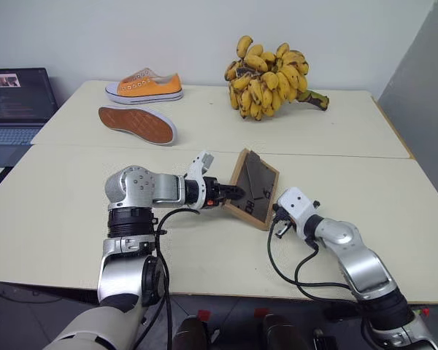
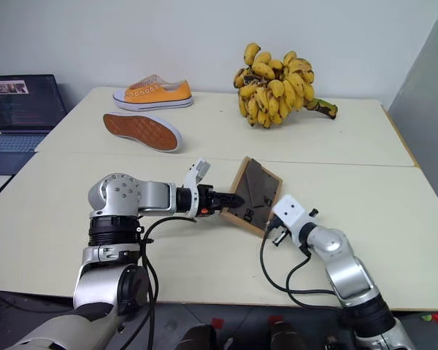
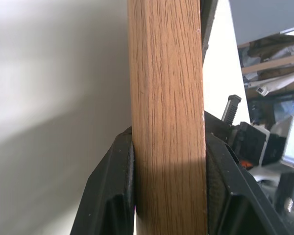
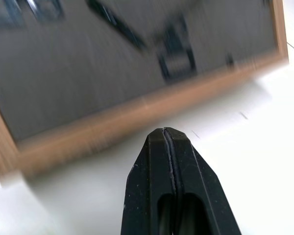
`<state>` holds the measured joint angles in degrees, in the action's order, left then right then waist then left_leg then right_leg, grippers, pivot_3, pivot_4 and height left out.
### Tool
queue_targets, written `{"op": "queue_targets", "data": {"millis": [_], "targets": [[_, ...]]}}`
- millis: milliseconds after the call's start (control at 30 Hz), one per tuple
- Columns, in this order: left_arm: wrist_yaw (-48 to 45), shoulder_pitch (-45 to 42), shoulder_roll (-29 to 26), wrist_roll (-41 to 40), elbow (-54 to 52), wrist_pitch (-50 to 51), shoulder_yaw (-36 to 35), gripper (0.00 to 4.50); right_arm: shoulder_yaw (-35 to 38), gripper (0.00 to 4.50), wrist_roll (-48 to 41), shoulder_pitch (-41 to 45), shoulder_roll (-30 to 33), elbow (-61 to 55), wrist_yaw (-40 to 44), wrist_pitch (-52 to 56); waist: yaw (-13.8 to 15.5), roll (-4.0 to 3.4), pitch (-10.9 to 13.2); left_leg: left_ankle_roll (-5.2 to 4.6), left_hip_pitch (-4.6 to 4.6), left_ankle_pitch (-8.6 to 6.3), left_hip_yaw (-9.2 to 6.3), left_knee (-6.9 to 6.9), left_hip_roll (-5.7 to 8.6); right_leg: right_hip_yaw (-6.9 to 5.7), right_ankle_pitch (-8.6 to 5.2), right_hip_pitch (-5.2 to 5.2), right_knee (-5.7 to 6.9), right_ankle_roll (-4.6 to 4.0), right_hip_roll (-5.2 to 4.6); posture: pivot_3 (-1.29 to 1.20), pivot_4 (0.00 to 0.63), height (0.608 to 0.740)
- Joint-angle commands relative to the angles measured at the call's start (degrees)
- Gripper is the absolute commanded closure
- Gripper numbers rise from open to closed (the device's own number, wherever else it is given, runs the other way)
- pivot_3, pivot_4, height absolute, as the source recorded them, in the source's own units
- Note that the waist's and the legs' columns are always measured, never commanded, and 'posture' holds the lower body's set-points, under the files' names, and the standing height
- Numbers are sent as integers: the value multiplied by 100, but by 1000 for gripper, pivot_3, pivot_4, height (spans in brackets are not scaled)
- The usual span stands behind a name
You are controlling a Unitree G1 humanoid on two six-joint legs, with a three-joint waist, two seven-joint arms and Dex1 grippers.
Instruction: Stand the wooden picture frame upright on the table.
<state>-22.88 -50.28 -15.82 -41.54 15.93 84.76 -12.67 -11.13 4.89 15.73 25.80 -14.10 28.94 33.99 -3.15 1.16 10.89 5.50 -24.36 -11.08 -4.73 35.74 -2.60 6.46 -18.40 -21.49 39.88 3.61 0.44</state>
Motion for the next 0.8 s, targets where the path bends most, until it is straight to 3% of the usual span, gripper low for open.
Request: {"op": "queue_targets", "data": {"millis": [33,200,400,633,800], "targets": [[-887,-105,-332,235,-336,-1207,514,3205,676,4500,-286,-108,314,-459,164,15,1,0,0,0,0,0,0,0,0,0,0,-1,1,0,0,0,150,740],[-1725,-231,-545,694,-149,-2695,913,3205,1523,4500,-897,-50,793,-892,580,284,9,0,1,-1,-1,0,2,-2,1,1,0,0,-4,0,0,0,150,740],[-2206,-475,-522,910,133,-3539,952,3205,2486,4500,-2138,1079,904,-1448,651,1614,-13,0,6,-2,-2,-1,2,-3,0,2,0,-1,-7,0,1,0,150,740],[-2500,-700,-465,1014,151,-3736,1075,3205,2667,3020,-2998,2493,483,-1692,77,2763,-13,0,6,-4,-19,-2,1,-8,0,1,0,-12,-25,-1,1,0,150,740],[-2699,-768,-485,936,-188,-3662,1179,3205,2377,1863,-3076,2919,92,-1637,-367,2861,-8,-1,6,-3,-52,-1,0,-8,-1,-1,1,-56,0,-3,1,0,150,740]]}}
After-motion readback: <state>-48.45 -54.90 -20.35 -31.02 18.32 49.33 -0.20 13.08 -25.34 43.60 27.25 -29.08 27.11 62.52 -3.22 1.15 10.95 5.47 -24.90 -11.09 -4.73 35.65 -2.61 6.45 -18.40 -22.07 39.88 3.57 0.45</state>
